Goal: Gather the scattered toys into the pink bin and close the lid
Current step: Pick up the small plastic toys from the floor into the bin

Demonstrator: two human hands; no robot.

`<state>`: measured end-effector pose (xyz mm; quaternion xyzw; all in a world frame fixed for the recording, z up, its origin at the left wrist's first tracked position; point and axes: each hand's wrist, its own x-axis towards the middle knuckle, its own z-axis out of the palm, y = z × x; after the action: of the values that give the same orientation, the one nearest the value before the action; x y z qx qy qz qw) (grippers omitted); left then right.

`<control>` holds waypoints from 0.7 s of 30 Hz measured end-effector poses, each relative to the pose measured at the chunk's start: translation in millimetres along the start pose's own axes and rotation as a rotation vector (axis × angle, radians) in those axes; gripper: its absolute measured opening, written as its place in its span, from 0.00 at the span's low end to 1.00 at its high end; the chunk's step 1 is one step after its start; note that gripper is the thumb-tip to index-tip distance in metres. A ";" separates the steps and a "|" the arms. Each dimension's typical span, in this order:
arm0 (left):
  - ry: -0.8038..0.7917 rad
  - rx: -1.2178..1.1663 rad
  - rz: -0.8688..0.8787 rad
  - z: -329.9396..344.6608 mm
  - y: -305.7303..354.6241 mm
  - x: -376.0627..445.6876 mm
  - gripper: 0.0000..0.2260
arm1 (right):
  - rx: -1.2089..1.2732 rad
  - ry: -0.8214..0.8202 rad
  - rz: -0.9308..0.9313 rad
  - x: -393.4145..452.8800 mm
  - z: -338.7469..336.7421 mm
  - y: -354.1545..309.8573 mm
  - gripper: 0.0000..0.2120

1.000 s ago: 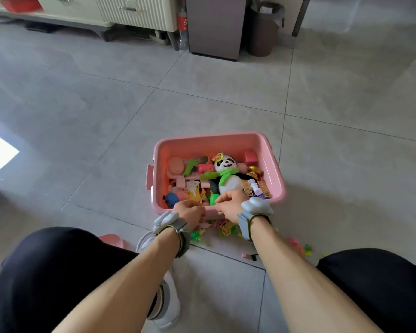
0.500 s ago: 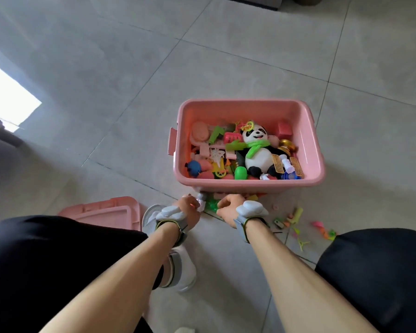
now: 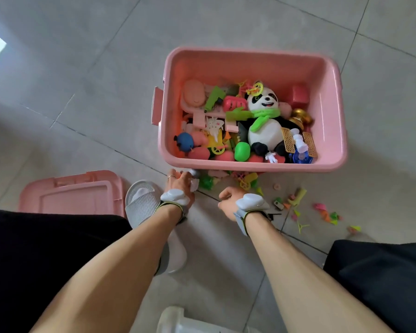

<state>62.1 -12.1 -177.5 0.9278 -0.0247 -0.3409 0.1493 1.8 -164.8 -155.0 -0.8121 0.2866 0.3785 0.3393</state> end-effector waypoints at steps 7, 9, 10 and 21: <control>-0.061 -0.051 -0.105 14.0 -0.1 -3.2 0.06 | -0.012 -0.003 0.026 14.1 15.9 -6.2 0.11; -0.031 -0.105 -0.134 18.7 -2.2 -4.9 0.06 | -0.059 0.000 -0.022 15.9 16.9 -11.6 0.13; -0.010 -0.123 -0.154 20.7 -3.7 -5.5 0.06 | -0.072 0.001 -0.053 17.4 17.3 -14.3 0.14; 0.115 -0.690 -0.382 1.1 -27.7 -10.7 0.09 | -0.238 -0.109 -0.289 30.1 42.1 -27.0 0.22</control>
<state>51.6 15.7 -179.8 0.8287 0.2728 -0.2984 0.3871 20.2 -122.4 -190.7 -0.8575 0.1015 0.4004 0.3067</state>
